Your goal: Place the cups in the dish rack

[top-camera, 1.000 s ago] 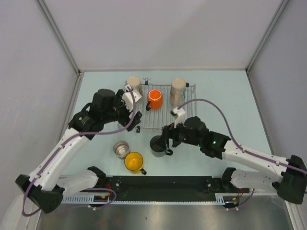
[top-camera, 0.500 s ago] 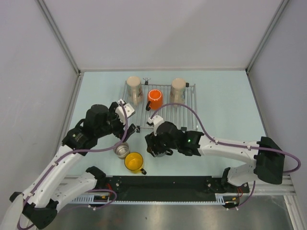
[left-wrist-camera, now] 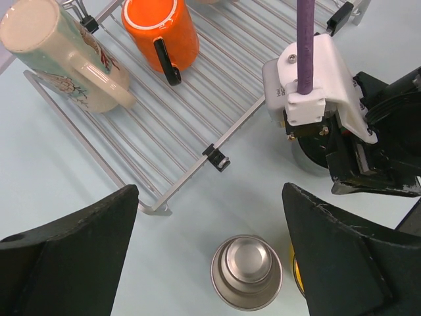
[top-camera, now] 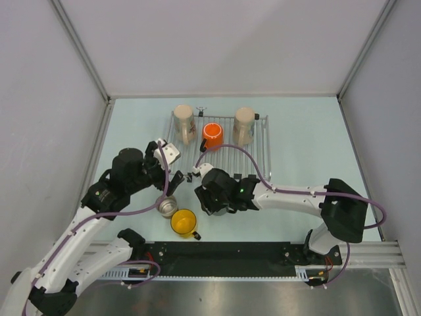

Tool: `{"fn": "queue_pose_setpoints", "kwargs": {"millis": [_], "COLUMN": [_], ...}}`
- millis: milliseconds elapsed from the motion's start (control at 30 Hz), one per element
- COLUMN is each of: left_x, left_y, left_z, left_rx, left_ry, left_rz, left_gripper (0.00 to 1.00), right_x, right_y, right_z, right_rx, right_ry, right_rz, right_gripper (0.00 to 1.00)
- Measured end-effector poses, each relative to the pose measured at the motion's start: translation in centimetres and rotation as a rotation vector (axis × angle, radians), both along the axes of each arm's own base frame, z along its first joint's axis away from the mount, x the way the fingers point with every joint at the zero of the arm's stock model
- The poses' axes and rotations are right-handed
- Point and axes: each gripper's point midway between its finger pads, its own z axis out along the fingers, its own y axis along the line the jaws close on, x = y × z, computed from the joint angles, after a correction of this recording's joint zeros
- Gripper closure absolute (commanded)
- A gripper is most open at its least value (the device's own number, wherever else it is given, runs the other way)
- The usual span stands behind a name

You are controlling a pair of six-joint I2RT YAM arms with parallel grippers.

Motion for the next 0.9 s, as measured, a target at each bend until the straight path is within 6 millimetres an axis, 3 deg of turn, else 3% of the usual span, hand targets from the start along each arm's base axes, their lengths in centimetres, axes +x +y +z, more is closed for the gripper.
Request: {"fn": "queue_pose_setpoints", "kwargs": {"millis": [100,200,233,433,567,700,800,900], "left_x": [0.1,0.2,0.2,0.7,1.2,1.7,2.1,3.1], "left_y": [0.0,0.0,0.0,0.0,-0.4,-1.2,-1.7,-1.7], "left_z": [0.0,0.1,0.2,0.6,0.2,0.2,1.3,2.6], "left_rx": [-0.002,-0.005,-0.01,-0.032,-0.034,-0.059,-0.136,-0.257], "left_ry": [-0.001,-0.004,-0.004,-0.011,0.008,0.026,0.022,0.048], "left_rz": [0.003,0.009,0.015,0.04,0.046,0.041,0.026,0.006], "left_gripper": [0.04,0.04,0.01,0.0,0.0,0.0,0.0,0.0], "right_x": [0.2,0.4,0.4,1.1,1.1,-0.1,-0.5,0.3], "right_y": [-0.1,-0.3,-0.3,-0.4,-0.9,-1.3,-2.4,-4.6], "right_z": [-0.1,-0.3,-0.4,0.2,2.1,6.9,13.1,18.6], "right_rx": [0.0,0.0,0.003,0.015,0.051,0.183,0.391,0.593], "right_ry": [0.003,0.009,0.019,-0.002,-0.008,-0.003,-0.035,-0.093], "right_rz": [-0.005,-0.007,-0.008,-0.014,-0.016,0.012,0.022,-0.012], "right_gripper": [0.69,0.88,1.0,1.0,1.0,1.0,1.0,1.0]}}
